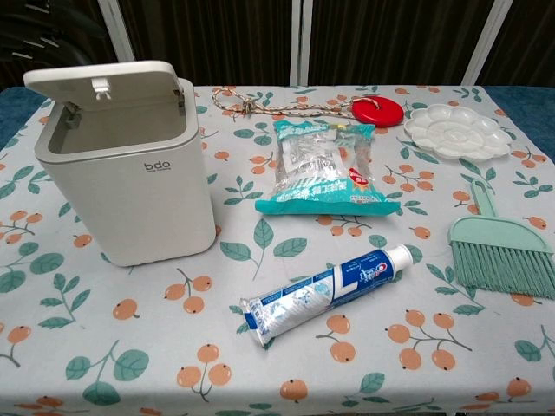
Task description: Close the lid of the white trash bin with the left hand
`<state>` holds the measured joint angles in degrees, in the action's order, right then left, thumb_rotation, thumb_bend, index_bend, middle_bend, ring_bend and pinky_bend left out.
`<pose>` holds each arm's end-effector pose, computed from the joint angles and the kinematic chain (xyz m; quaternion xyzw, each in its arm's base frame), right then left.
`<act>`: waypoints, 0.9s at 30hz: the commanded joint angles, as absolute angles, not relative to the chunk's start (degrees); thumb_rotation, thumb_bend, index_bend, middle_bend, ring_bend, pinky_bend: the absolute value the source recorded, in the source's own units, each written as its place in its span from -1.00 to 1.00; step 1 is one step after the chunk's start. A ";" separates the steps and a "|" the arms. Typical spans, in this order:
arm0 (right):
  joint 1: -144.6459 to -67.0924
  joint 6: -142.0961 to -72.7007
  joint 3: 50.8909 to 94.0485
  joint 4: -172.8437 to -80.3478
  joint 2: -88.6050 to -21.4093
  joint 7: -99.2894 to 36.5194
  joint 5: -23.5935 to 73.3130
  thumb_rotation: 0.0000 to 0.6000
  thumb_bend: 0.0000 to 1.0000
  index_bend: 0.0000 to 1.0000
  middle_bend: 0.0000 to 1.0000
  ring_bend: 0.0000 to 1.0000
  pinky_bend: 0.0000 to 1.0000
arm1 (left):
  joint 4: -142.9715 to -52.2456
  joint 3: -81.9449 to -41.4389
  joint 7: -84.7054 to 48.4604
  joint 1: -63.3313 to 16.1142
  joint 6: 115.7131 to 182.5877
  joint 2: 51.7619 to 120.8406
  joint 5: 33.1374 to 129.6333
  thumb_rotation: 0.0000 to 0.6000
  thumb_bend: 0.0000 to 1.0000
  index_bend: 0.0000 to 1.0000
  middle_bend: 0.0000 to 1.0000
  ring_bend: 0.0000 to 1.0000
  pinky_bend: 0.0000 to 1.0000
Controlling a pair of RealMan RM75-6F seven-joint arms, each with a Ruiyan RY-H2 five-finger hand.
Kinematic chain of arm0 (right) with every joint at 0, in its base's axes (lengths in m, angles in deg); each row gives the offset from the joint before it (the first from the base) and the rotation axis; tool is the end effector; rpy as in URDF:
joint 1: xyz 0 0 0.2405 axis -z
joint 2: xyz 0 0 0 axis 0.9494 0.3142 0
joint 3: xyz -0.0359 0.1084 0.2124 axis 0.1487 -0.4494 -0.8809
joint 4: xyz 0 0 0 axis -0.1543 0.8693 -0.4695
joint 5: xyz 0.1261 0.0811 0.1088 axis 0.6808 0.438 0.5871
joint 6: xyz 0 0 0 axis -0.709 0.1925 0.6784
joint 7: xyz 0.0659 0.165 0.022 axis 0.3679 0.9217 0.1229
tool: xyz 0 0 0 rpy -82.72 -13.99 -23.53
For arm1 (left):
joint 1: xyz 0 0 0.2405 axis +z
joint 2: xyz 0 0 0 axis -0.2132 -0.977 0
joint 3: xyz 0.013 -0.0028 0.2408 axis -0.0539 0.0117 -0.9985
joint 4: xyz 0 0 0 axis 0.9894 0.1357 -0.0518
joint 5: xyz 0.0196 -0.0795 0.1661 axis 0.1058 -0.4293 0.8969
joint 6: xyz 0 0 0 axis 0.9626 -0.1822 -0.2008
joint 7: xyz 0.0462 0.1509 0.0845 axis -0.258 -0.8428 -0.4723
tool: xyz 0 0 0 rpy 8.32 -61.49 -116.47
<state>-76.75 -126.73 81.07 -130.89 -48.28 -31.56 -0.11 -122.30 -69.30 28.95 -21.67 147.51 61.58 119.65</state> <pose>-0.3087 -0.2115 0.1176 0.6113 -0.3962 0.3784 0.5711 -0.1521 0.2950 0.1137 -0.6638 -0.5429 -0.4829 0.1772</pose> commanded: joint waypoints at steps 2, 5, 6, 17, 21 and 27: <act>-76.72 -126.74 81.08 -130.80 -48.31 -31.50 -0.06 1.00 -0.47 -1.00 -1.00 -1.00 -1.00 | -122.36 -69.73 7.92 -17.84 152.54 67.48 120.28 0.05 -0.85 -0.68 -0.42 -0.76 -0.77; -76.71 -126.59 81.12 -130.61 -48.41 -31.32 0.05 1.00 -0.47 -1.00 -1.00 -1.00 -1.00 | -122.27 -70.61 4.84 -17.38 153.04 68.41 121.00 0.15 -0.85 -0.68 -0.41 -0.76 -0.77; -76.72 -126.54 81.12 -130.54 -48.44 -31.29 0.08 1.00 -0.47 -1.00 -1.00 -1.00 -1.00 | -122.19 -70.79 4.18 -17.26 153.29 68.57 121.23 0.16 -0.85 -0.68 -0.41 -0.76 -0.77; -76.82 -126.55 81.10 -130.39 -48.64 -31.40 0.00 1.00 -0.47 -1.00 -1.00 -1.00 -1.00 | -120.69 -72.33 -3.89 -16.23 155.73 70.31 123.89 0.32 -0.84 -0.68 -0.40 -0.76 -0.78; -76.84 -126.50 81.11 -130.42 -48.67 -31.44 0.02 1.00 -0.47 -1.00 -1.00 -1.00 -1.00 | -120.14 -72.76 -5.71 -16.05 155.56 71.16 123.63 0.38 -0.84 -0.68 -0.39 -0.76 -0.78; -76.83 -126.48 81.10 -130.34 -48.68 -31.32 0.08 1.00 -0.47 -1.00 -1.00 -1.00 -1.00 | -119.19 -72.96 -6.24 -16.07 155.71 72.20 123.17 0.40 -0.84 -0.68 -0.38 -0.76 -0.78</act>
